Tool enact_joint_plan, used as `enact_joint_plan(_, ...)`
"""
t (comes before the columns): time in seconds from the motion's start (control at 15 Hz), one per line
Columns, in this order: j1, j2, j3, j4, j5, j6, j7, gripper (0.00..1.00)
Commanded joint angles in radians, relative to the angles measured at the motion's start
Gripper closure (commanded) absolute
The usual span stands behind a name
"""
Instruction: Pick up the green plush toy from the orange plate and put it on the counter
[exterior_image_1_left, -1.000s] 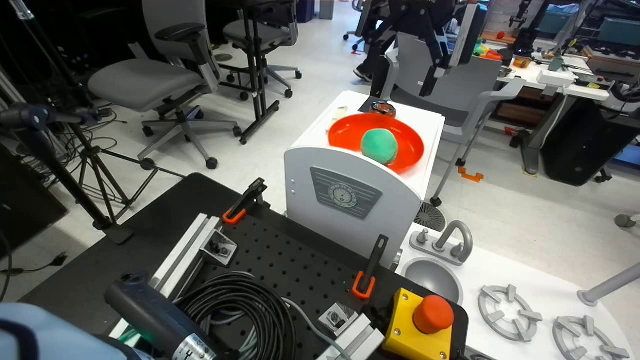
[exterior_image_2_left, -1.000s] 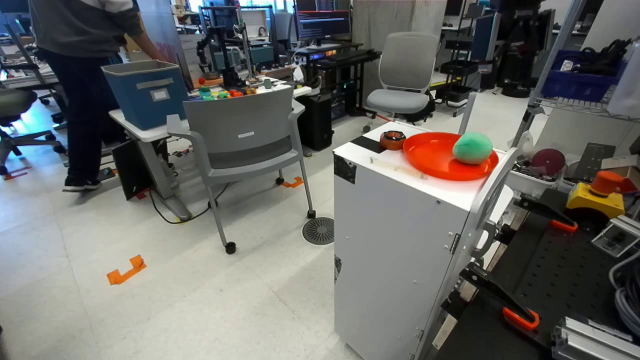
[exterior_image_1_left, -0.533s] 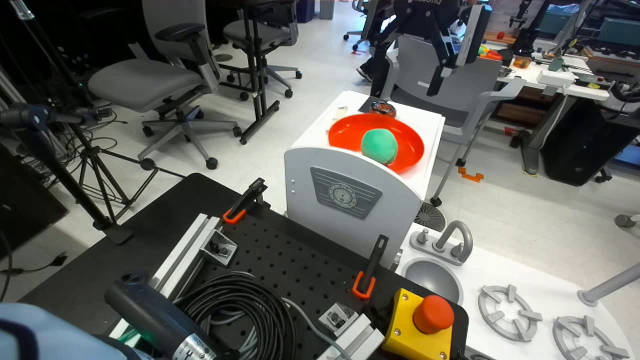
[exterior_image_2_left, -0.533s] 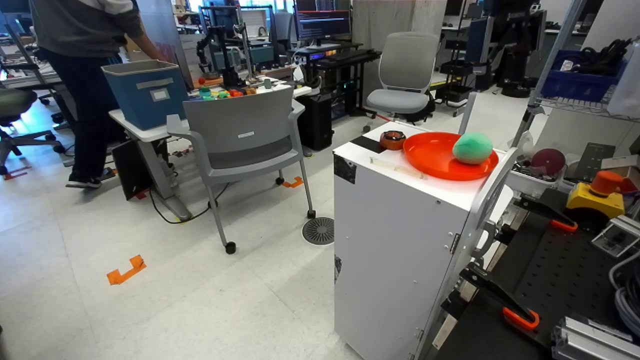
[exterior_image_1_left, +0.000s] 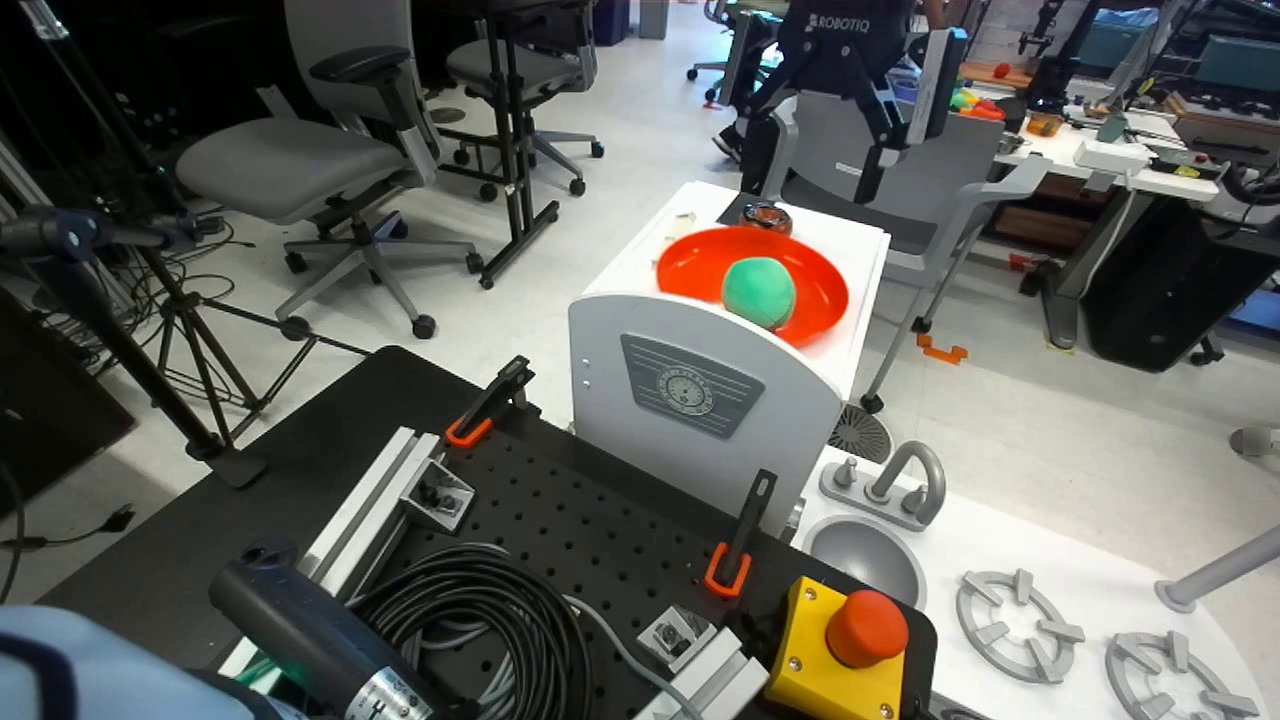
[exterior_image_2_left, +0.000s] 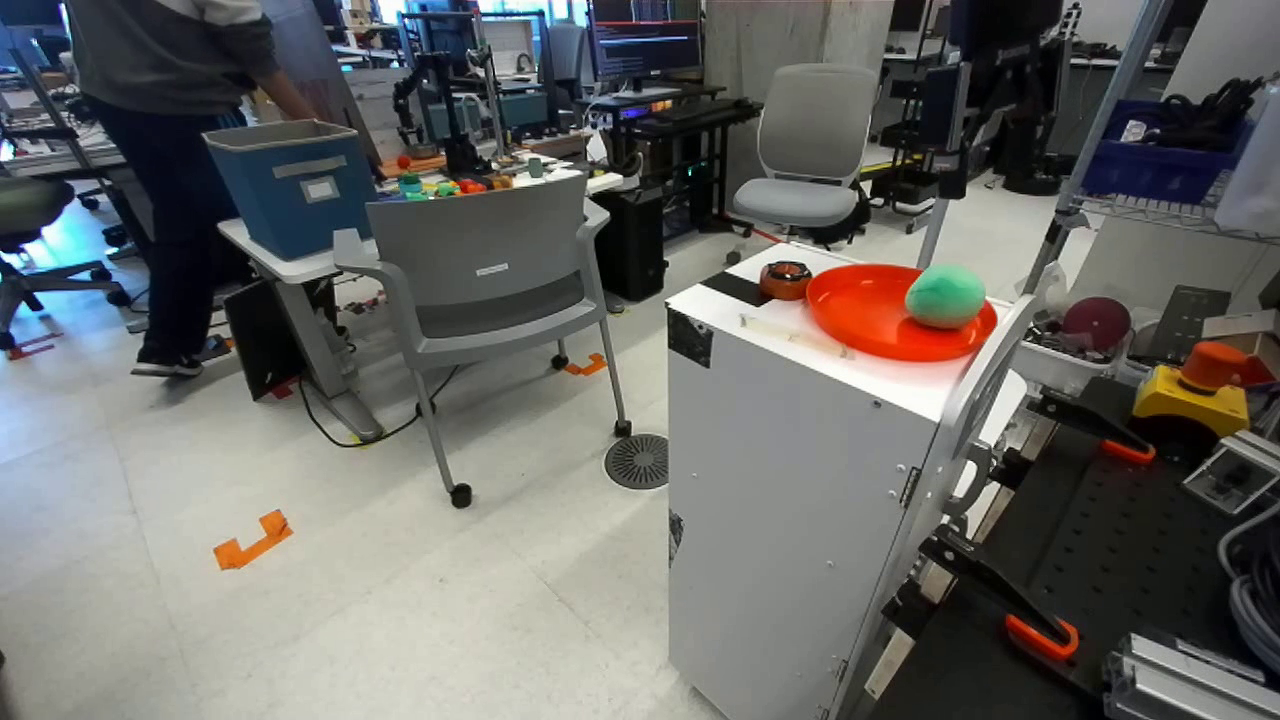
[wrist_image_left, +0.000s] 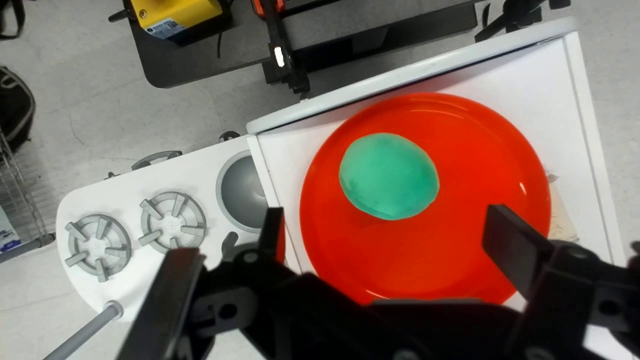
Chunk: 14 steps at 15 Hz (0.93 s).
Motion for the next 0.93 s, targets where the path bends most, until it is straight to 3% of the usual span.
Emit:
enact_joint_plan(0.0, 0.019, 0.040, 0.007, 0.016, -0.049, 0.029, 0.038, 0.00)
enact_joint_plan(0.87, 0.039, 0.084, 0.008, 0.023, -0.045, 0.089, 0.015, 0.00)
